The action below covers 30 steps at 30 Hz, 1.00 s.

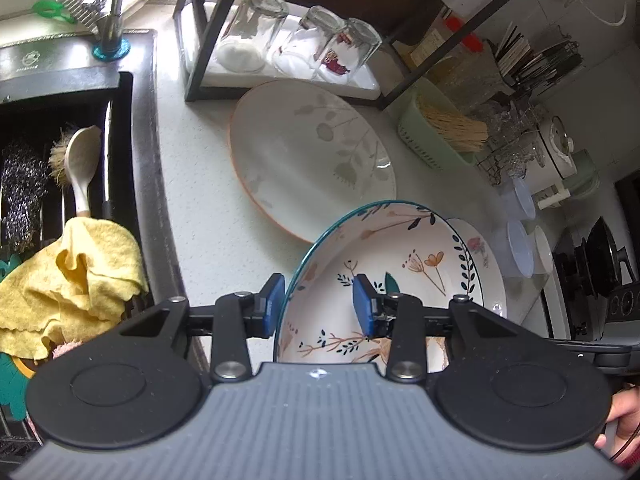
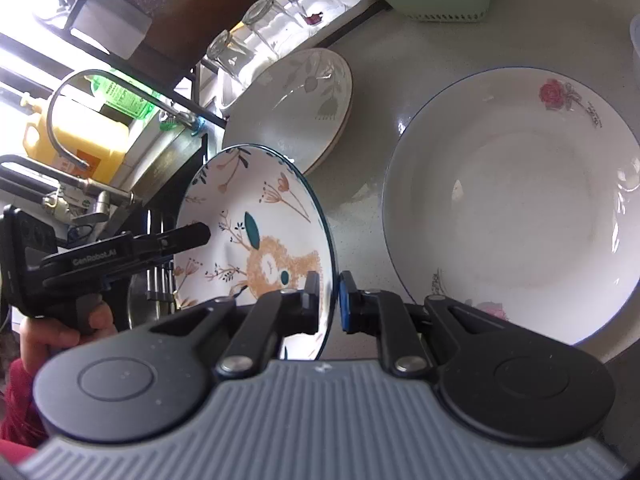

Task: Organize plates and bowls
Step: 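Lift the deer-patterned plate with both grippers toward the pink-flower plate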

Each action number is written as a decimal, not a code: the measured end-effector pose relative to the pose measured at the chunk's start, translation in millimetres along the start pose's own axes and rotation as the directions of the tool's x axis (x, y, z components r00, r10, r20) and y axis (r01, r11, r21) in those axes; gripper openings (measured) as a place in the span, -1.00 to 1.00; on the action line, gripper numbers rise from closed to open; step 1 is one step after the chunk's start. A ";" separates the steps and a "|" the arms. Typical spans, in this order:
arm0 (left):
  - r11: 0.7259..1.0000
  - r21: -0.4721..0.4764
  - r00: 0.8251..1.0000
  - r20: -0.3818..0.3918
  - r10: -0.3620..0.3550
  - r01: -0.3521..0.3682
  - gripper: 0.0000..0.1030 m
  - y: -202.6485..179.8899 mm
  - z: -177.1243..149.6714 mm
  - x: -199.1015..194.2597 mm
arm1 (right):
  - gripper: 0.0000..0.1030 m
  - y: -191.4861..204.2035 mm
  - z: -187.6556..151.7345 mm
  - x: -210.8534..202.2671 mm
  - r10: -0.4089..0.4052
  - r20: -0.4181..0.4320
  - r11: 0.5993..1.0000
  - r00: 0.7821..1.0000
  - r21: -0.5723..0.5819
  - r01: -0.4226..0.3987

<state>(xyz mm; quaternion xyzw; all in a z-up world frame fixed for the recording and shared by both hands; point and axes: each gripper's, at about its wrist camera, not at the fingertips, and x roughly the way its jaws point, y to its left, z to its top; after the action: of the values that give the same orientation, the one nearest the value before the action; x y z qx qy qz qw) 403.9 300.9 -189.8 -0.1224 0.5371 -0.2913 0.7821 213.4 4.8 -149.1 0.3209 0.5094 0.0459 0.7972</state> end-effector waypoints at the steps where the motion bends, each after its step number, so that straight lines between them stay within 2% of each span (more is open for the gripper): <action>1: 1.000 0.020 1.000 0.005 0.005 -0.005 -0.17 -7.3 2.9 -0.4 | -0.73 -2.0 1.4 -3.8 0.003 0.006 1.000 1.000 -0.002 -0.003; 4: 0.997 0.075 1.000 0.010 0.021 -0.022 -0.17 -29.9 9.9 3.4 | -0.73 -10.4 6.9 -14.1 0.013 0.016 1.000 1.000 -0.006 -0.013; 11: 0.995 0.091 1.000 0.006 -0.027 0.027 -0.17 -77.5 15.0 26.3 | -0.73 -44.3 21.9 -41.3 -0.014 0.024 0.999 1.000 -0.041 0.015; 16: 0.991 0.135 1.000 -0.017 -0.013 0.015 -0.17 -113.7 17.3 52.7 | -0.73 -74.3 30.3 -56.3 -0.020 0.044 1.000 0.999 -0.019 0.021; 19: 0.992 0.123 0.999 -0.030 -0.018 0.021 -0.17 -128.2 16.9 67.7 | -0.73 -89.0 34.1 -63.2 -0.031 0.050 0.999 0.998 -0.019 0.032; 24: 0.988 0.154 0.998 -0.060 -0.002 0.011 -0.17 -152.3 15.7 93.0 | -0.73 -110.5 40.2 -69.3 -0.075 0.060 0.996 0.995 -0.034 0.077; 30: 0.992 0.128 0.997 -0.078 0.011 -0.001 -0.17 -160.8 17.0 114.7 | -0.73 -128.8 45.0 -67.0 -0.086 0.068 0.996 0.994 -0.029 0.088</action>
<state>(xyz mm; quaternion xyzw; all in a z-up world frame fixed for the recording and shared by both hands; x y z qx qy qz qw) 396.4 102.9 -190.2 -0.0591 0.5482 -0.3273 0.7674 186.7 -144.6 -156.2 0.2872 0.4950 0.0085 0.8200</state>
